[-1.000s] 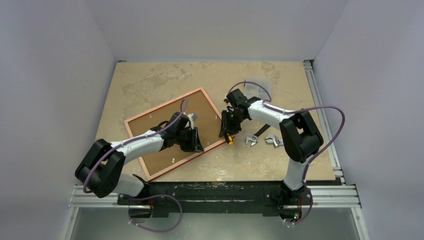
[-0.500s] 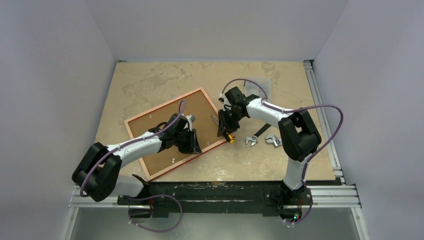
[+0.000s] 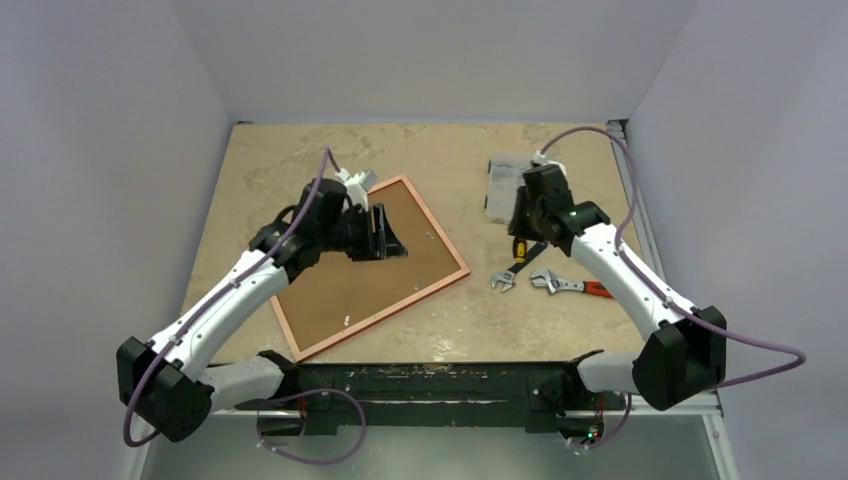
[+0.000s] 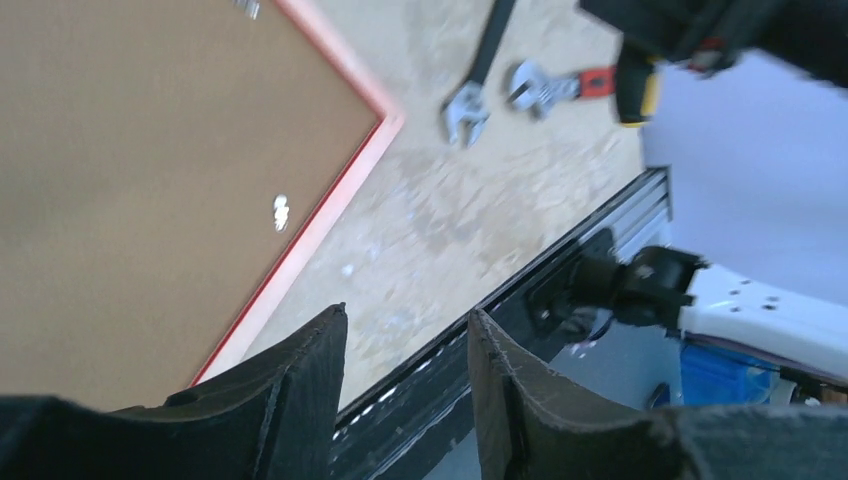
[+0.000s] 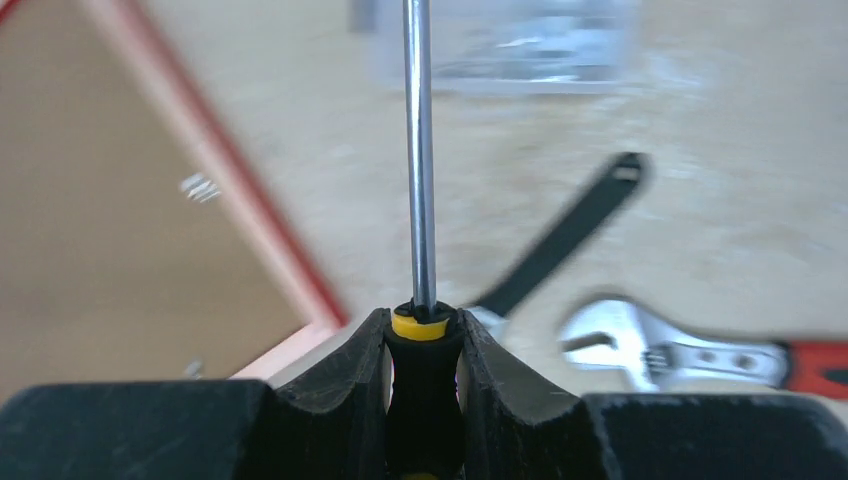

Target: Take the photo out of the frame

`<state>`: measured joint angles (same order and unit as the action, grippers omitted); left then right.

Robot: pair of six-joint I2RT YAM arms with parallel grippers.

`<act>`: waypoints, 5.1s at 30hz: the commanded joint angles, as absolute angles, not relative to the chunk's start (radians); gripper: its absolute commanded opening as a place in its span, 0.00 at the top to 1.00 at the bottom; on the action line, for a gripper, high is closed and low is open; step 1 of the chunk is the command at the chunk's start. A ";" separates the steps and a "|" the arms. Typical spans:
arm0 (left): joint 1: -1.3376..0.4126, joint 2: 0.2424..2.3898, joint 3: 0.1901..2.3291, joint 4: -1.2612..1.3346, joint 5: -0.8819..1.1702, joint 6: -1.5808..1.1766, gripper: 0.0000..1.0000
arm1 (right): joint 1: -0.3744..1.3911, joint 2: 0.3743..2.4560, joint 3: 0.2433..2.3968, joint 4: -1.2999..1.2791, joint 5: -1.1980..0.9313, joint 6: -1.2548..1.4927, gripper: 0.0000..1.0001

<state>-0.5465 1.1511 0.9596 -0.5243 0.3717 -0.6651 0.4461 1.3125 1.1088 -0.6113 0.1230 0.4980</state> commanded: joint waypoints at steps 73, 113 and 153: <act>-0.495 1.285 1.216 -0.558 0.426 -0.356 0.35 | 0.471 1.090 0.667 -0.178 -0.041 0.983 0.02; -0.545 1.271 1.187 -0.493 0.477 -0.387 0.40 | 0.795 1.626 0.872 -0.313 0.266 1.556 0.57; -1.154 1.326 0.986 -0.333 -0.440 -0.024 0.28 | 0.585 1.409 0.963 -0.370 0.140 1.476 1.00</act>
<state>-1.0206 1.2583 1.0073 -0.3916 -0.0887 -0.1318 0.5861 1.4715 0.9203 -0.4648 0.1658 1.4540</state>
